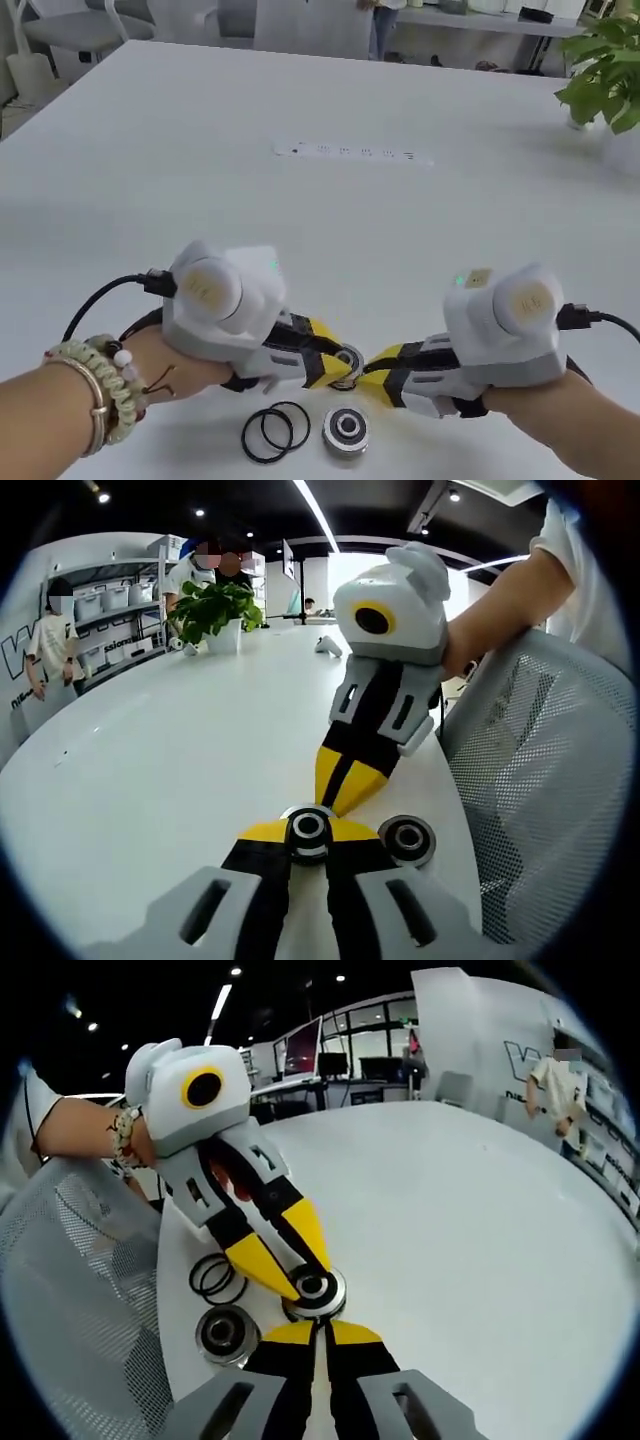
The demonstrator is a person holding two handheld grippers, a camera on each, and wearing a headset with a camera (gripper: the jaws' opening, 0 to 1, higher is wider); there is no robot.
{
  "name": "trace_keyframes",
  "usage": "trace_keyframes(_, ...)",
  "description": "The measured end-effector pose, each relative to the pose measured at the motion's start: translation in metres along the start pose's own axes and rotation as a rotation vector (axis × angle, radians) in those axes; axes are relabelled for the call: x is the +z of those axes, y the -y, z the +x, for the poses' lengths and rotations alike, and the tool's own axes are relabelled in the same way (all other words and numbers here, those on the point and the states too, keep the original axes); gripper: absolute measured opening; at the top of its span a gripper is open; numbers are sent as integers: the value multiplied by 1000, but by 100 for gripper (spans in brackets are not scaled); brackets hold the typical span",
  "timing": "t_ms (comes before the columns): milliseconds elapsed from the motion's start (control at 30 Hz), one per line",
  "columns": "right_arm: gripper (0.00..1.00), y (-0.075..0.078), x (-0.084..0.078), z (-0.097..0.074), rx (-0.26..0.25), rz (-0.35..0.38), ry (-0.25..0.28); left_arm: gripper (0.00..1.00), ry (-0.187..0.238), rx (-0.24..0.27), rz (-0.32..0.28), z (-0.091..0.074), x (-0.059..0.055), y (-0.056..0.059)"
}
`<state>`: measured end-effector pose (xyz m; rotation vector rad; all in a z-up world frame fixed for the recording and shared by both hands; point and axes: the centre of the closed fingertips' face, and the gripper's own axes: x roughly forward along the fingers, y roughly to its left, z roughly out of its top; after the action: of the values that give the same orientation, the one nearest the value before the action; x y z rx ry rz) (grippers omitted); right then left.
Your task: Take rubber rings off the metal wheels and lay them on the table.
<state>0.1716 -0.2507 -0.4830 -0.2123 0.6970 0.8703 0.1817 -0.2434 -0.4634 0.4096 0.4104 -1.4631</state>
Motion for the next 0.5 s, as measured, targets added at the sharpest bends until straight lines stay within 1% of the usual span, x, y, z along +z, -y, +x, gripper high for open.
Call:
trace_keyframes(33, 0, -2, -1, 0, 7, 39, -1, 7, 0, 1, 0, 0, 0, 0)
trace_keyframes(100, 0, -1, 0, 1, 1, 17, -6, 7, -1, 2, 1, 0, 0, 0)
trace_keyframes(167, 0, -2, 0, 1, -4, 18, -7, 7, -1, 4, -1, 0, -1, 0)
trace_keyframes(267, 0, -1, -3, 1, -15, 106, -20, 7, 0, 4, -6, 0, -1, 0)
trace_keyframes(300, 0, -1, -2, 1, -19, 85, -23, 7, -1, 7, -7, 0, -1, 0)
trace_keyframes(400, 0, -2, -1, 3, -35, 77, -30, 7, -6, 9, -6, 0, -1, -1)
trace_keyframes(500, 0, -2, -3, 3, -34, 169, -28, 7, -7, 9, -8, -1, -2, -1)
